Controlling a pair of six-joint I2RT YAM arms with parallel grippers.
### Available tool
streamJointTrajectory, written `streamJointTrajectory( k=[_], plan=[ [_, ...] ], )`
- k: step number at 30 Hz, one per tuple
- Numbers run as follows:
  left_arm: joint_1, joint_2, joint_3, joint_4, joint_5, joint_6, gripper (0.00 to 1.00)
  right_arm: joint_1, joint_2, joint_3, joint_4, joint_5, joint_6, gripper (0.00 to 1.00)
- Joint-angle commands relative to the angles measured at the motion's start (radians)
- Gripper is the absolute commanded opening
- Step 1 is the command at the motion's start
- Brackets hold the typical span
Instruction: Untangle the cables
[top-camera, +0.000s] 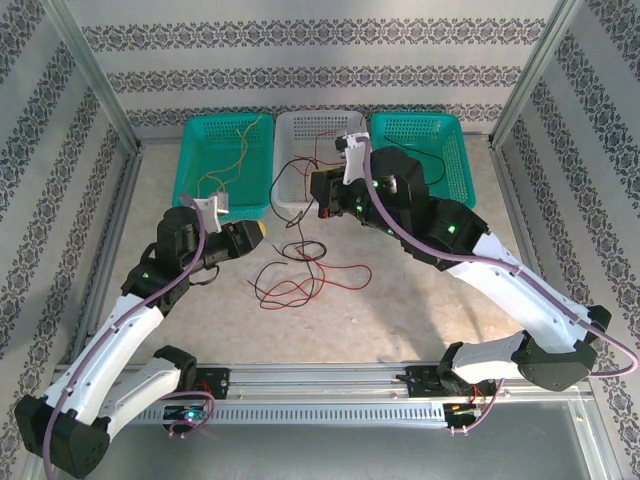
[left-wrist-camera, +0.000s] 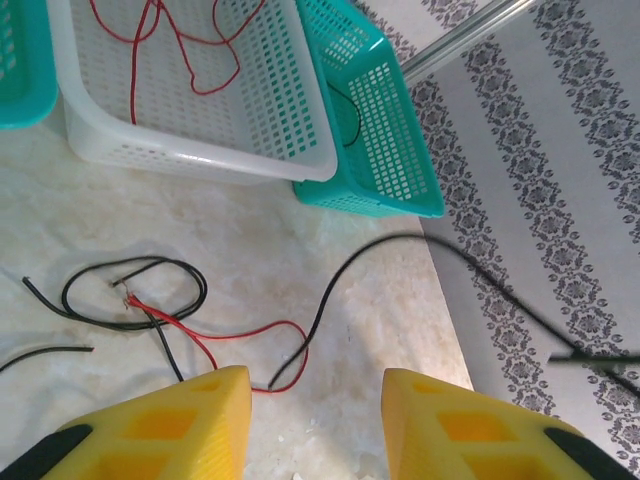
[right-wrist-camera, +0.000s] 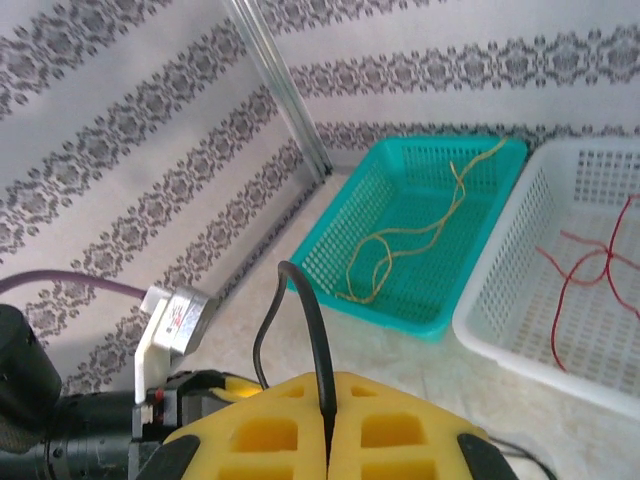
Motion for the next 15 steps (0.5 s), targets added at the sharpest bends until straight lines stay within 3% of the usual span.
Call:
streamJointTrajectory(
  k=[1,10,15],
  plan=[
    [0.0,-0.03,0.046,-0.105,-0.027,0.059,0.39,-0.005,0.004,0.04,-0.006,0.031,-0.049,0.0],
    [-0.001,-0.038,0.079,-0.091,-0.018,0.103,0.54,-0.036,-0.015,0.047,0.037,0.009,-0.041,0.0],
    [-0.001,-0.055,0.059,-0.065,-0.024,0.089,0.56,-0.065,-0.002,0.092,0.028,-0.021,-0.034,0.0]
  ],
)
